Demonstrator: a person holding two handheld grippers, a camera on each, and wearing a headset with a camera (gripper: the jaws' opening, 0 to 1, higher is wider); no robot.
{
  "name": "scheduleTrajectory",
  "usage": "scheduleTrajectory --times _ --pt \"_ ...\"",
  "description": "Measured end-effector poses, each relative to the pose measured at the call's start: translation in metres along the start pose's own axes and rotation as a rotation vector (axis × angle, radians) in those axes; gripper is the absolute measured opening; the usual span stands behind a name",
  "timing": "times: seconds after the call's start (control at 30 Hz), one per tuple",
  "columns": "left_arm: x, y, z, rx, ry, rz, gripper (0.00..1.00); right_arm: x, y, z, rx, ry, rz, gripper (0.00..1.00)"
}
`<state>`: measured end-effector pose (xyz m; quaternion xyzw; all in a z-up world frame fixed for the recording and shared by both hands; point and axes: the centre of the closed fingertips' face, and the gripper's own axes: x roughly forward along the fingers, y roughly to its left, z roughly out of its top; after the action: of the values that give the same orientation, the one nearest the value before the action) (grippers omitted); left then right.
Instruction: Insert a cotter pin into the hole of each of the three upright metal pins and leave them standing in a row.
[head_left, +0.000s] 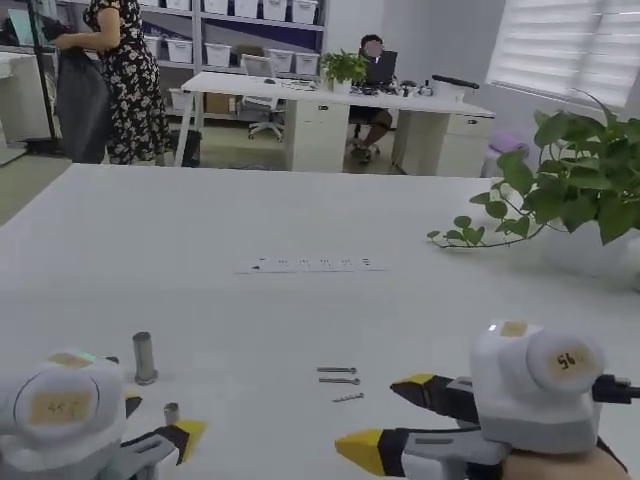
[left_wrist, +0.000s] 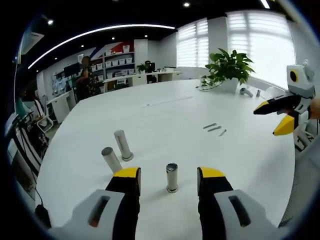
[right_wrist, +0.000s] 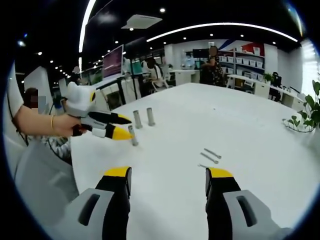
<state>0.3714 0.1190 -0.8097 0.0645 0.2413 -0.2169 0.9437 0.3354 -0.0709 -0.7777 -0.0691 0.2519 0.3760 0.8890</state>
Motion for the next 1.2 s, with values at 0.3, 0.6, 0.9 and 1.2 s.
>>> scheduleTrajectory --times 0.3,0.6,0.9,1.2 --pt "-0.011 -0.006 0.001 0.034 -0.010 -0.074 0.54 0.013 -0.020 -0.002 -0.052 0.093 0.008 0.49" --pt "-0.022 -0.014 0.004 0.056 -0.030 -0.132 0.64 0.032 -0.038 -0.007 -0.085 0.172 0.030 0.43" --pt "-0.027 -0.017 0.002 0.071 -0.029 -0.156 0.73 0.053 -0.055 -0.019 -0.175 0.276 0.054 0.36" --pt "-0.031 -0.020 -0.001 0.074 -0.027 -0.167 0.75 0.068 -0.065 -0.030 -0.245 0.372 0.091 0.28"
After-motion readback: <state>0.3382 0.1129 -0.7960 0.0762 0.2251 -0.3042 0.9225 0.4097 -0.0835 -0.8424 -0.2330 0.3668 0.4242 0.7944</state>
